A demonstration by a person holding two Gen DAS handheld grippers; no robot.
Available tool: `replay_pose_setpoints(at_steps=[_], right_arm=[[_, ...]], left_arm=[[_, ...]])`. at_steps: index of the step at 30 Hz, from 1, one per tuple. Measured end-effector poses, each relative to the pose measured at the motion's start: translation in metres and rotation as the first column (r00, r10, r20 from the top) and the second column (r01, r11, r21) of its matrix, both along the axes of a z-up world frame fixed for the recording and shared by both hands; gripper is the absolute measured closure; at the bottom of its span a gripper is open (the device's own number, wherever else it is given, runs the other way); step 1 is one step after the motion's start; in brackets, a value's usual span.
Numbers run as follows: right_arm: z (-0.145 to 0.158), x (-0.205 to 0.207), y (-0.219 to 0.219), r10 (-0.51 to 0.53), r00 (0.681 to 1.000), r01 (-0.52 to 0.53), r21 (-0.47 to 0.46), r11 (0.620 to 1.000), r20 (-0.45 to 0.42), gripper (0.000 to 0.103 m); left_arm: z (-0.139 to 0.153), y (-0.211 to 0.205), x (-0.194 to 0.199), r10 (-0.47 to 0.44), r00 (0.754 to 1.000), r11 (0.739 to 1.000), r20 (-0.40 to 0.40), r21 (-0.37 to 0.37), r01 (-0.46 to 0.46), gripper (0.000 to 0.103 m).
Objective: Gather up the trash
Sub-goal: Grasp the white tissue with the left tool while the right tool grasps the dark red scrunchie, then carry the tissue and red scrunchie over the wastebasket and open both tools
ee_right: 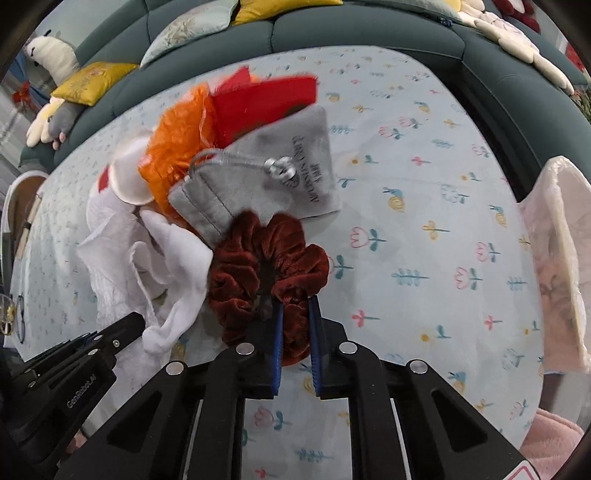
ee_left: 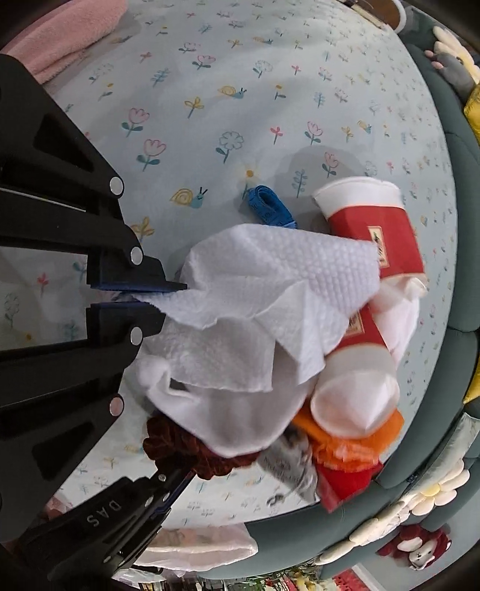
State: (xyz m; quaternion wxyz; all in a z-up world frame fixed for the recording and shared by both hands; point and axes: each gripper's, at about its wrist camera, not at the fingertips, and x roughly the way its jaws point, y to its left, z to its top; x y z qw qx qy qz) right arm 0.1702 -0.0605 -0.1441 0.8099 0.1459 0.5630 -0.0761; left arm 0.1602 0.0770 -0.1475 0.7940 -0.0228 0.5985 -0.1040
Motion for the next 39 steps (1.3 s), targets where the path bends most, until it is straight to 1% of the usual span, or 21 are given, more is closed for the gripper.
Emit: replay_pose_setpoints(at_steps=[5,11,13,17,23,28,33,39], right_arm=[[0.021,-0.011,-0.017,-0.031,0.998,0.030,0.003,1.000,0.049,0.093],[0.056,-0.034,-0.040,-0.066,0.989,0.068,-0.015,0.998,0.129,0.093],[0.069,-0.041,-0.050,-0.074,0.985,0.079,-0.024,0.997,0.158,0.093],[0.092,-0.055,-0.066,-0.093,0.974,0.102,-0.032,0.994,0.208,0.093],[0.120,-0.078,-0.095,-0.134,0.953,0.148,-0.031,0.989,0.271,0.093],[0.136,-0.100,-0.121,-0.178,0.933,0.199,-0.035,0.979,0.312,0.093],[0.149,-0.124,-0.154,-0.224,0.911,0.254,-0.045,0.966,0.345,0.093],[0.156,-0.148,-0.200,-0.304,0.880,0.339,-0.035,0.940,0.365,0.093]], left_arm=[[0.023,-0.003,-0.007,-0.006,0.999,1.000,0.046,-0.015,0.007,0.100],[0.066,-0.021,-0.023,-0.038,0.992,0.997,0.121,-0.059,0.045,0.100],[0.079,-0.033,-0.022,-0.052,0.989,0.995,0.141,-0.073,0.063,0.100],[0.102,-0.052,-0.030,-0.086,0.979,0.990,0.183,-0.095,0.105,0.100],[0.127,-0.089,-0.044,-0.145,0.965,0.977,0.218,-0.125,0.175,0.100],[0.142,-0.123,-0.055,-0.201,0.950,0.961,0.241,-0.140,0.239,0.100],[0.150,-0.157,-0.063,-0.253,0.936,0.941,0.246,-0.161,0.297,0.100],[0.157,-0.202,-0.075,-0.323,0.911,0.913,0.256,-0.167,0.371,0.100]])
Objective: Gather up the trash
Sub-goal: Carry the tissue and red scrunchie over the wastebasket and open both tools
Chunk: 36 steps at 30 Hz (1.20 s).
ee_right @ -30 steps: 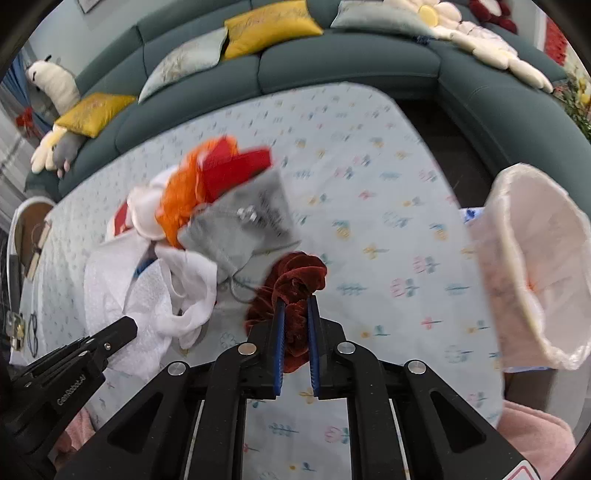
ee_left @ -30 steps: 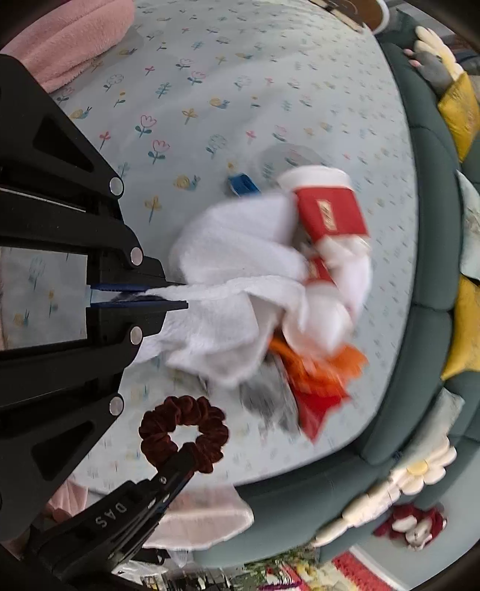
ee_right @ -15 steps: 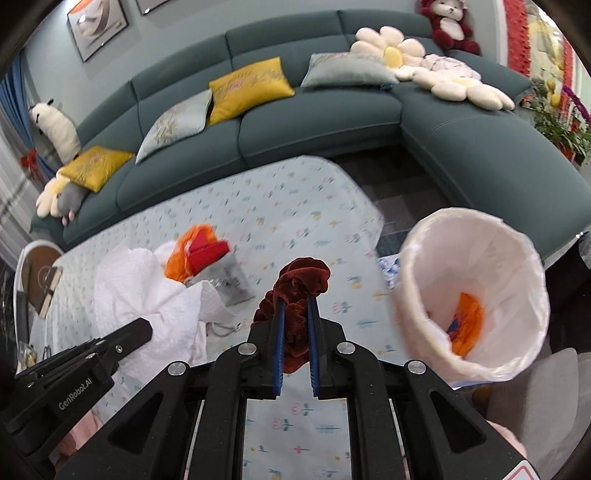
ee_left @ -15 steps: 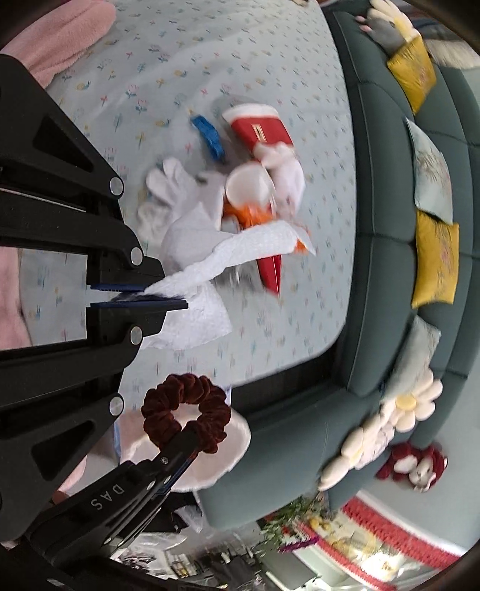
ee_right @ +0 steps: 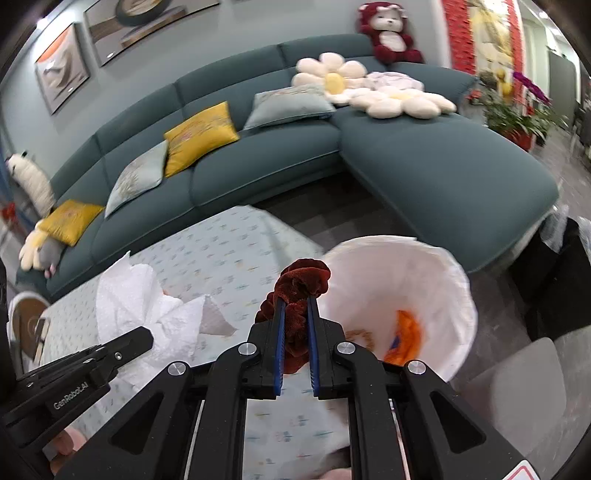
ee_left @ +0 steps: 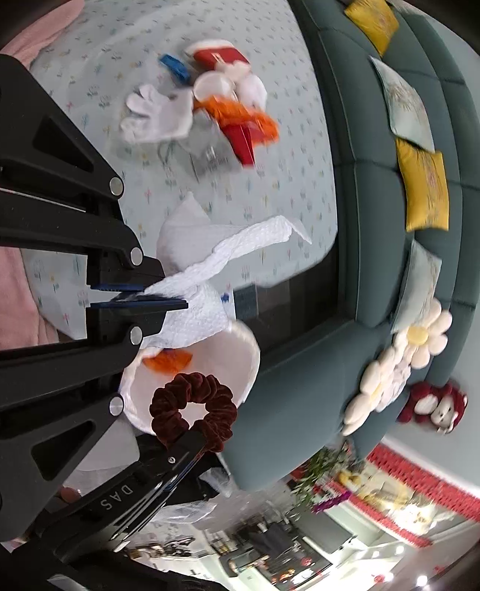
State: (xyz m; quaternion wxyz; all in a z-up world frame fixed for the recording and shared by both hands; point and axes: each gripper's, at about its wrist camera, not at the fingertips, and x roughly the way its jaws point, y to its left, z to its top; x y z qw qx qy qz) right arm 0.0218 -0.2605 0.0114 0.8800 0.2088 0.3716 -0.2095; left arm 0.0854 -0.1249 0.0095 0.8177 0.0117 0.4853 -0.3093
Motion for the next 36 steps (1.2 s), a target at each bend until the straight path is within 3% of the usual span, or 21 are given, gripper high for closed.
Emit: replay_pose_setpoints(at_steps=[14,30,32,34,36], right_arm=[[-0.023,-0.034,-0.069,-0.128,0.991,0.129,0.027,0.991,-0.026,0.093],[-0.050,-0.027,-0.101,-0.133,0.988,0.136,0.030,0.990,-0.082,0.092],[-0.050,-0.023,-0.102,-0.128,0.988,0.130,0.024,0.991,-0.087,0.088],[-0.049,-0.020,-0.101,-0.140,0.986,0.141,0.005,0.990,-0.094,0.087],[-0.046,-0.017,-0.100,-0.141,0.986,0.142,0.003,0.990,-0.090,0.084]], left_arm=[[-0.008,-0.095,-0.019,-0.171,0.985,0.985,0.011,0.035,0.171,0.100],[-0.035,-0.146,-0.018,-0.230,0.973,0.970,-0.016,0.078,0.230,0.099],[-0.036,-0.147,-0.016,-0.226,0.974,0.971,-0.014,0.081,0.226,0.093],[-0.036,-0.146,-0.015,-0.212,0.977,0.974,-0.003,0.084,0.211,0.062],[-0.032,-0.142,-0.015,-0.193,0.981,0.978,0.026,0.083,0.190,0.052]])
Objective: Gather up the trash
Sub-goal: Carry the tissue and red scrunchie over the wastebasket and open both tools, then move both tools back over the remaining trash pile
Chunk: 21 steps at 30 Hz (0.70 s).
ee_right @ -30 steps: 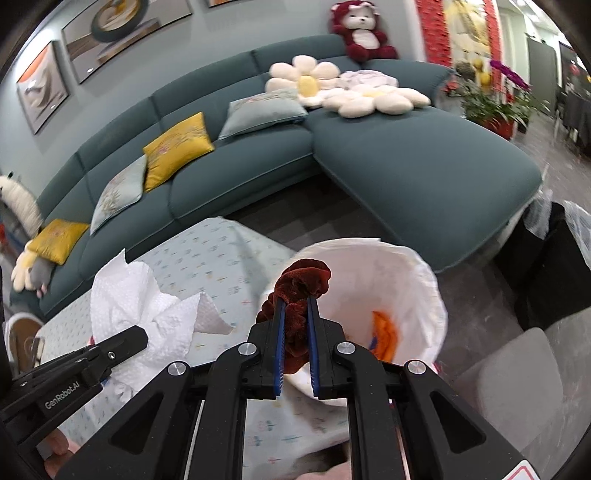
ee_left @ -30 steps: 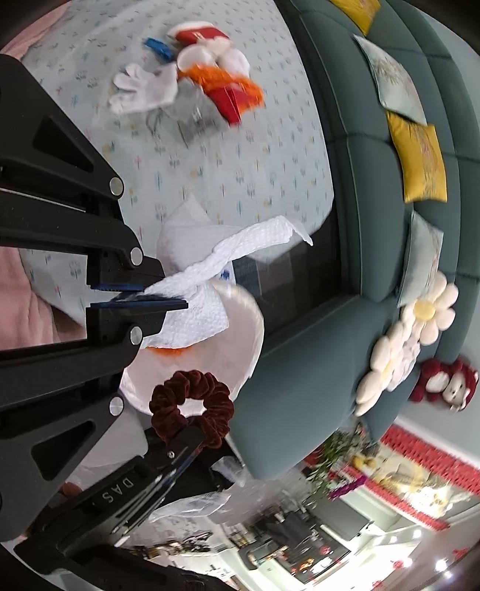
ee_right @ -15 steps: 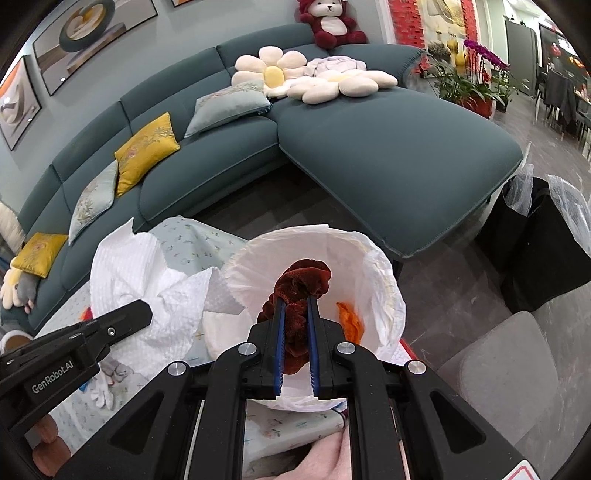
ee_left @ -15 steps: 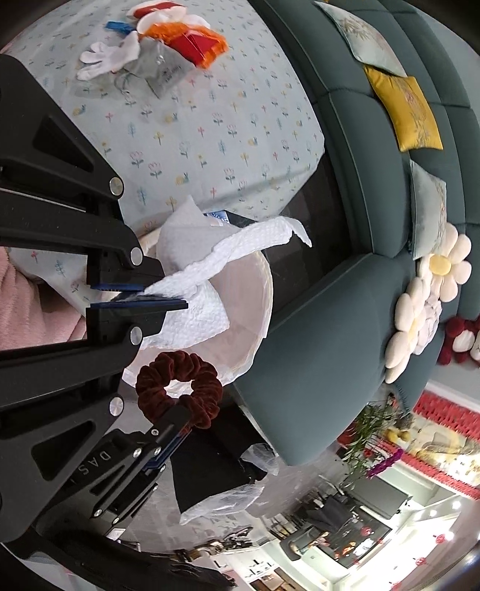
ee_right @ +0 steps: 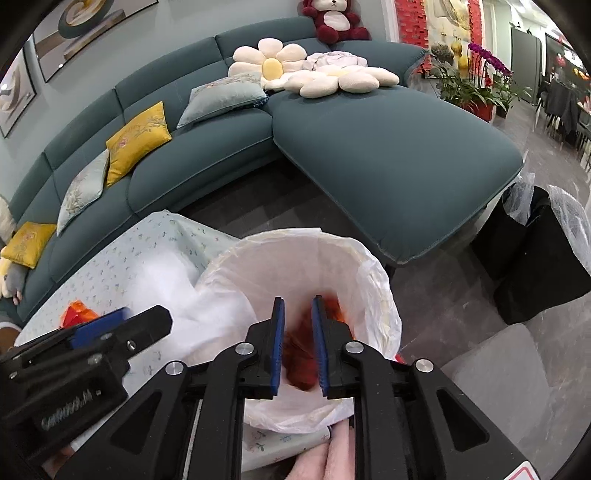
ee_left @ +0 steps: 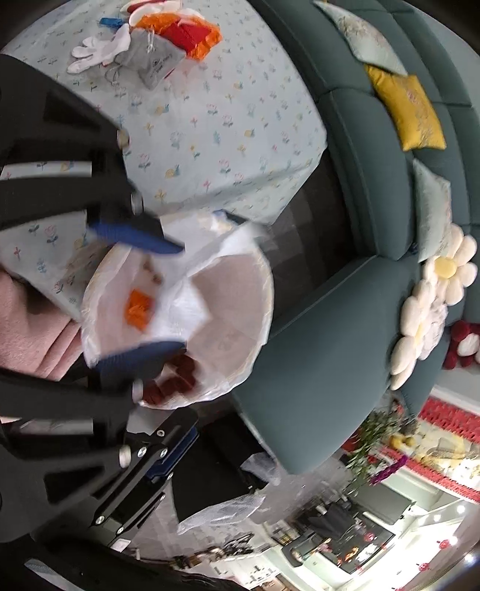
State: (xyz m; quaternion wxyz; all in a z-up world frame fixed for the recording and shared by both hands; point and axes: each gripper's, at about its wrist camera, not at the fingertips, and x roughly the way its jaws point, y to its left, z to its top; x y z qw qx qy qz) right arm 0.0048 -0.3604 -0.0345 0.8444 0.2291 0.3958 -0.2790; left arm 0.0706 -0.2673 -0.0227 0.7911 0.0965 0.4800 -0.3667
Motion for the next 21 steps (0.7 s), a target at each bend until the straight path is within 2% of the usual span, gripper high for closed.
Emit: replay_pose_setpoints(at_steps=[2,8,21], right_arm=[[0.002,0.001,0.001,-0.005,1.000,0.005,-0.002,1.000,0.007,0.074],[0.010,0.004,0.011,0.004,1.000,-0.004,-0.020,1.000,0.015,0.065],[0.021,0.018,0.046,0.072,0.997,-0.072,-0.042,0.997,0.001,0.064]], left_arm=[[0.002,0.002,0.001,-0.001,1.000,1.000,0.015,0.003,0.001,0.051],[0.005,0.017,0.010,0.045,0.999,0.999,-0.001,-0.009,-0.045,0.046],[0.014,0.066,0.025,0.143,0.990,0.989,-0.007,-0.029,-0.143,0.045]])
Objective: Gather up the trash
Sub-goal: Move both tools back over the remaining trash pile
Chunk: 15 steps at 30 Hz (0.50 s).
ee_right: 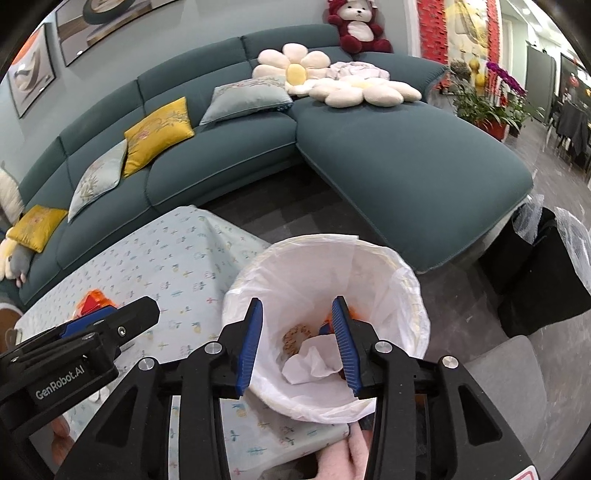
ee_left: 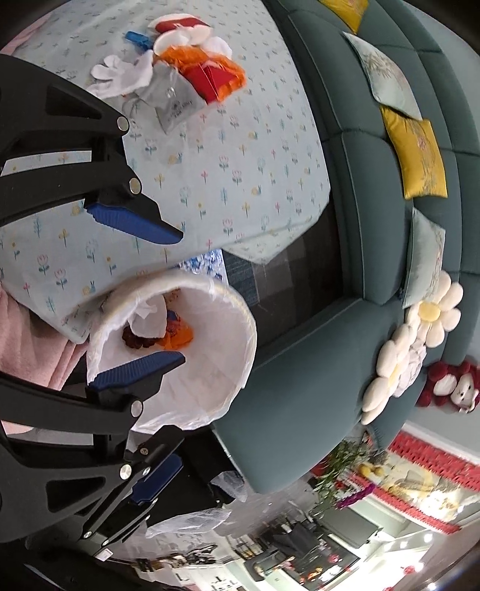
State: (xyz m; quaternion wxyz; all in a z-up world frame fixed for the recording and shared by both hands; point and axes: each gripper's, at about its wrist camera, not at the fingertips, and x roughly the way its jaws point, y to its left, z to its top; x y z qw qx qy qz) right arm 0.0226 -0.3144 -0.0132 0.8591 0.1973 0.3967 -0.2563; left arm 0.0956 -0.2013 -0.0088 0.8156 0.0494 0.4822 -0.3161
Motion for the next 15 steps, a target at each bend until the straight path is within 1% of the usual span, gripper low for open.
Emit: replay_pose_setpoints(at_steps=[6,15], right_arm=[[0.004,0.014,0.029,0.059,0.998,-0.059,-0.006,0.998,-0.005,0.064],[0.005,0.040,0.083,0.157,0.987,-0.157,-0.005,0.988,-0.015,0.064]], left_arm=[[-0.002,0.042,0.013,0.083,0.997,0.997,-0.008,-0.002,-0.083,0.041],[-0.005,0.112,0.035,0.205,0.979,0.979,-0.016,0.000,-0.205,0.039]])
